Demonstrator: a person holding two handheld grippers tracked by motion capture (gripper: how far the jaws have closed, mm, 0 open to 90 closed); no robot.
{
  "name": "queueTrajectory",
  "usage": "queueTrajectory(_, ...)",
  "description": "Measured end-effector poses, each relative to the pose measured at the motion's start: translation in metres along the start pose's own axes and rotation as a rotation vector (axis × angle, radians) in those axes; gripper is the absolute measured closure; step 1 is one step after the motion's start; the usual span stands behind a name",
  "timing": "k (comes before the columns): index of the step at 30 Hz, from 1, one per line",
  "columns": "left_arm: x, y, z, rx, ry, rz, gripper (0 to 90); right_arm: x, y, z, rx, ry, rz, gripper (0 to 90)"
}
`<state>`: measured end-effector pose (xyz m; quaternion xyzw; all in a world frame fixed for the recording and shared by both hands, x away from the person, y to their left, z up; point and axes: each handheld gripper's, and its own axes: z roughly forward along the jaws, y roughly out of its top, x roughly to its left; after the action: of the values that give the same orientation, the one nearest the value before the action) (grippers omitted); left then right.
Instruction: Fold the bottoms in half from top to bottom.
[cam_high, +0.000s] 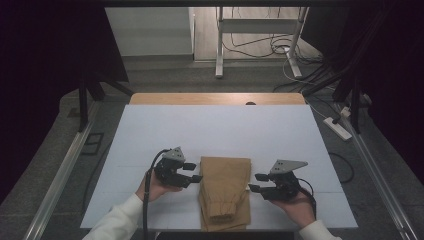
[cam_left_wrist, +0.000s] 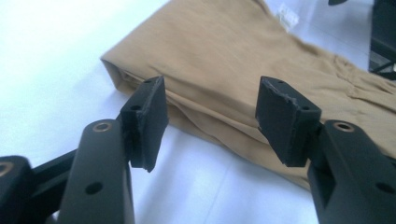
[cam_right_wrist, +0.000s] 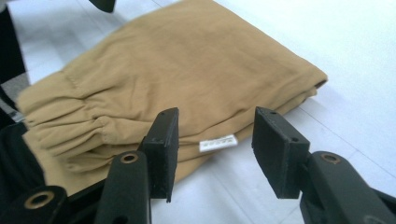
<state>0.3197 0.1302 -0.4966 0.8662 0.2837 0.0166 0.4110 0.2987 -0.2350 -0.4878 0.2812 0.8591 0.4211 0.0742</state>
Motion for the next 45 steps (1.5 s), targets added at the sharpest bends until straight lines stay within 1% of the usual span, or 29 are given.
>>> queueTrajectory(2, 0.002, 0.001, 0.002, 0.001, 0.011, -0.016, 40.9, -0.002, 0.000, 0.004, 0.015, -0.017, 0.004, 48.9)
queueTrajectory(5, 0.004, 0.003, 0.004, 0.004, 0.036, -0.034, 39.5, -0.006, 0.001, 0.009, 0.033, -0.023, 0.014, 47.1)
queueTrajectory(8, 0.005, 0.004, 0.004, -0.005, 0.049, -0.049, 38.5, -0.008, 0.002, 0.012, 0.039, -0.025, 0.027, 45.1)
queueTrajectory(13, 0.007, 0.007, 0.005, -0.014, 0.058, -0.056, 37.5, -0.012, 0.003, 0.014, 0.029, -0.030, 0.047, 43.2)
queueTrajectory(20, 0.010, 0.012, 0.010, -0.010, 0.064, -0.062, 36.2, -0.015, 0.011, 0.019, 0.016, -0.036, 0.072, 42.1)
queueTrajectory(23, 0.012, 0.016, 0.013, -0.010, 0.067, -0.064, 35.8, -0.017, 0.015, 0.022, 0.016, -0.040, 0.067, 41.8)
queueTrajectory(30, 0.019, 0.027, 0.020, -0.014, 0.077, -0.081, 34.5, -0.024, 0.026, 0.030, 0.007, -0.054, 0.081, 41.2)
queueTrajectory(37, 0.030, 0.037, 0.028, -0.019, 0.085, -0.103, 33.2, -0.033, 0.036, 0.042, 0.024, -0.082, 0.071, 40.2)
queueTrajectory(39, 0.032, 0.040, 0.031, -0.016, 0.084, -0.106, 32.9, -0.034, 0.039, 0.045, 0.025, -0.089, 0.069, 40.1)
queueTrajectory(42, 0.034, 0.045, 0.035, -0.008, 0.098, -0.103, 32.3, -0.037, 0.043, 0.050, 0.025, -0.096, 0.068, 40.0)
queueTrajectory(45, 0.038, 0.049, 0.039, -0.004, 0.102, -0.109, 31.9, -0.041, 0.046, 0.053, 0.024, -0.100, 0.079, 40.0)
